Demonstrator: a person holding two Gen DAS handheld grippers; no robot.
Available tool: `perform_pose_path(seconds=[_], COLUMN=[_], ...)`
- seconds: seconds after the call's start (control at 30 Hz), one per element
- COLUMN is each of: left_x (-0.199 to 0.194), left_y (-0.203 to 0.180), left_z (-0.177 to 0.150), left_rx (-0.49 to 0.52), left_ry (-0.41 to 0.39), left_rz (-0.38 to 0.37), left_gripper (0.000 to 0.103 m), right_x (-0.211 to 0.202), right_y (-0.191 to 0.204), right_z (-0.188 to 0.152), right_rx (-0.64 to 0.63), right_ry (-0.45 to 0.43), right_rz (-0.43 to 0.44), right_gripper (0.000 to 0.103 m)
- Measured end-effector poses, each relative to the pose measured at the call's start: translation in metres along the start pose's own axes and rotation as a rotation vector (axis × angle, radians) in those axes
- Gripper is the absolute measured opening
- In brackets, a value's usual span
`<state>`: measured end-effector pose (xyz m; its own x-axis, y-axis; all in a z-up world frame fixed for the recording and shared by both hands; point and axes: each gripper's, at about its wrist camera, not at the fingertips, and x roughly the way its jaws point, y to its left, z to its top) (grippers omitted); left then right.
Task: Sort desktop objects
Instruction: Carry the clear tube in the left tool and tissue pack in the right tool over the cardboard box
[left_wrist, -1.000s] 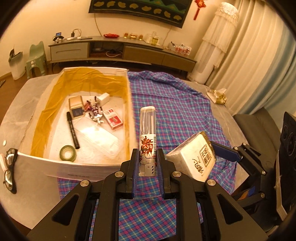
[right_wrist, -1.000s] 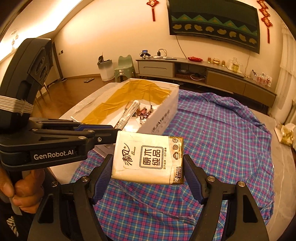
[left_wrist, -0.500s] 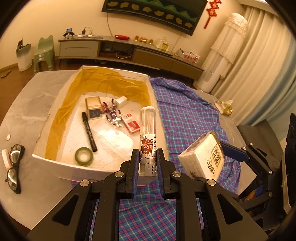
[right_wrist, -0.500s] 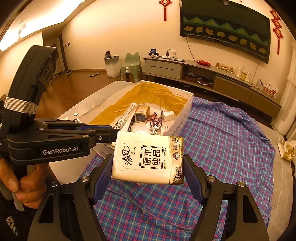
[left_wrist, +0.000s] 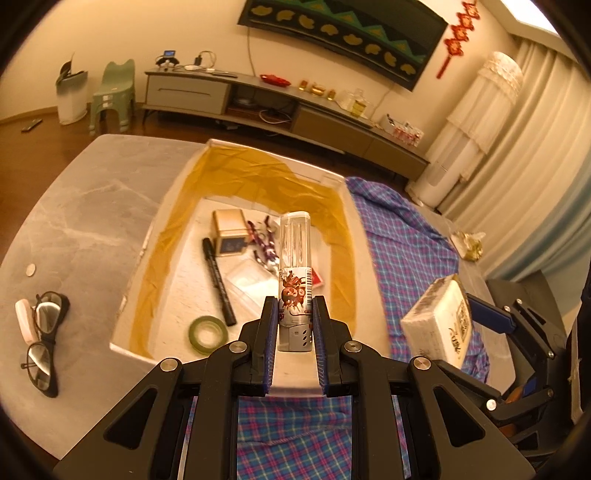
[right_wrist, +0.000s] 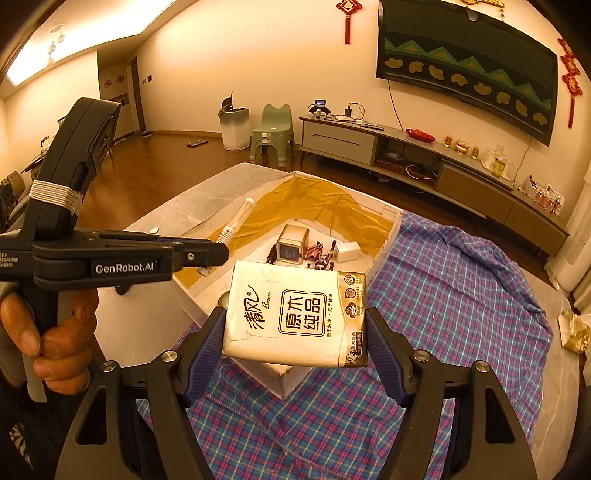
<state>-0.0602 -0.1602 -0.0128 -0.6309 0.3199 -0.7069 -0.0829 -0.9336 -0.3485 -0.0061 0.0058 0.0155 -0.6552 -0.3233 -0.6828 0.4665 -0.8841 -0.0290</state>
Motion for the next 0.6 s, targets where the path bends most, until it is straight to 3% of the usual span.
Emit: perform_pose_path(seconds=[0.6], left_x=[0.046], left_y=[0.035], left_z=[0.047], left_rx=[-0.087], left_ry=[0.062], left_rz=[0.086], left_gripper=[0.018], right_x=[0.054], right_y=[-0.025], right_z=[0.038], right_rx=[-0.043], right_ry=[0.050], right_rz=[0.013], right_gripper=[0.074])
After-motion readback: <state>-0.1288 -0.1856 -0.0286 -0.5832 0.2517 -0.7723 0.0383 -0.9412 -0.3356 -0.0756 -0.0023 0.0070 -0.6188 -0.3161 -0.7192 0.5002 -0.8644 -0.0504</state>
